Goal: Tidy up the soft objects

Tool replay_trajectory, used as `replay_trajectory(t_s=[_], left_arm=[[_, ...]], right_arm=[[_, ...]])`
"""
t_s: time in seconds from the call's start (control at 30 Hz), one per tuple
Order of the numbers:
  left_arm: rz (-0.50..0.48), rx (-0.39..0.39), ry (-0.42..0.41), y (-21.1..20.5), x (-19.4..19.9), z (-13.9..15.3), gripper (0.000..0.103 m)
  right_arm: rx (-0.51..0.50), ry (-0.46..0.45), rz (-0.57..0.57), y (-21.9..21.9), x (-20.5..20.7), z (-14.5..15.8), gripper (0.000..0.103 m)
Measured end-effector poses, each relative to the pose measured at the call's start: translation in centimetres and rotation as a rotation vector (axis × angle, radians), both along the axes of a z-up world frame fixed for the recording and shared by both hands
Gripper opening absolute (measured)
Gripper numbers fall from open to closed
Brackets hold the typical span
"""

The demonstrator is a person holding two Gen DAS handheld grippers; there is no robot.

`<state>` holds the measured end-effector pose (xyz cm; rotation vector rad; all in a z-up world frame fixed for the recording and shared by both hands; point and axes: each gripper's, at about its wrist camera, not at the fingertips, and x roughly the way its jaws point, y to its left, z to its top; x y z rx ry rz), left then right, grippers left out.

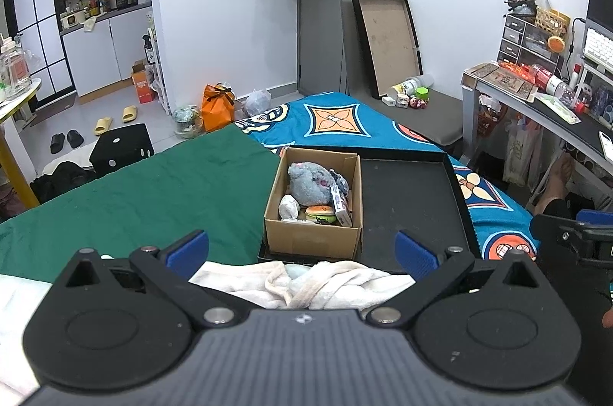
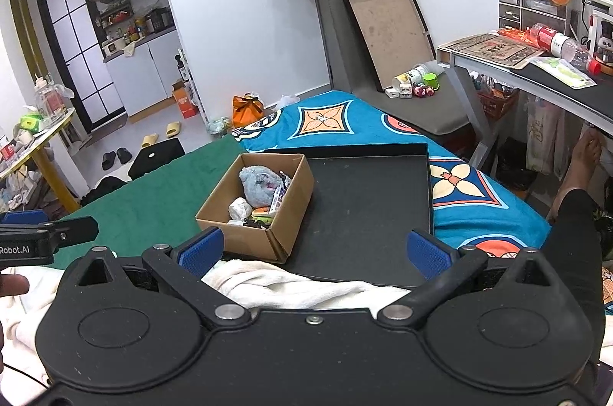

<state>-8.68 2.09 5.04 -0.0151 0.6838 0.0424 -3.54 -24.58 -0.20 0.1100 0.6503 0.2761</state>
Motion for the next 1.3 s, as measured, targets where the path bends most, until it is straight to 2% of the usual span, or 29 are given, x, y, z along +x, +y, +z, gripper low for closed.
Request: replay_trajectory(t_s=[1.3], left_arm=[[0.001,-0.011,0.025,-0.17,0.36,-0.4,0.103]], right_arm=[[-0.002,0.009,0.002,-0.08,-0.21,-0.13,0.103]])
